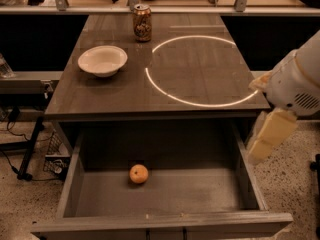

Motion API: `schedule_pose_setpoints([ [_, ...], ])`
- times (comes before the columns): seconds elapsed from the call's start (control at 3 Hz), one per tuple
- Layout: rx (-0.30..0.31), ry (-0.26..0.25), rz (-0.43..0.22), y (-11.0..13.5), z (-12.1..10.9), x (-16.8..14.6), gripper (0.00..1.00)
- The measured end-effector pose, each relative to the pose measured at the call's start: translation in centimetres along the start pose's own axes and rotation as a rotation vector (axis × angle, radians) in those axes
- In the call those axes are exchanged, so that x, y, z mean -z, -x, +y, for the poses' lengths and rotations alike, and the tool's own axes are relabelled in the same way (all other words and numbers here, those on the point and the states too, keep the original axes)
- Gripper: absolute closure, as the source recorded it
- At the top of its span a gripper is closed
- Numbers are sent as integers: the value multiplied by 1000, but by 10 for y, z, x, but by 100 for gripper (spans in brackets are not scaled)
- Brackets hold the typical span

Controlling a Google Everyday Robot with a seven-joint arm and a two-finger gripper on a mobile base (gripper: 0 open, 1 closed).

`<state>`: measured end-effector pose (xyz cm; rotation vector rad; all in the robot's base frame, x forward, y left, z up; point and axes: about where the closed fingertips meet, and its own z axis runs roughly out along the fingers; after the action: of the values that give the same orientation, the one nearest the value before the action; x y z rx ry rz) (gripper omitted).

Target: Pick orange from top drawer and place on counter

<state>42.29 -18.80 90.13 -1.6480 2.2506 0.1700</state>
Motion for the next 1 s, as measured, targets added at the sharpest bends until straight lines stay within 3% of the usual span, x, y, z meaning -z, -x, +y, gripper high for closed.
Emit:
schedule_pose_setpoints([
  [0.67, -25, 103, -173, 32, 42, -74, 0],
  [1.0, -25, 103, -173, 32, 42, -74, 0],
])
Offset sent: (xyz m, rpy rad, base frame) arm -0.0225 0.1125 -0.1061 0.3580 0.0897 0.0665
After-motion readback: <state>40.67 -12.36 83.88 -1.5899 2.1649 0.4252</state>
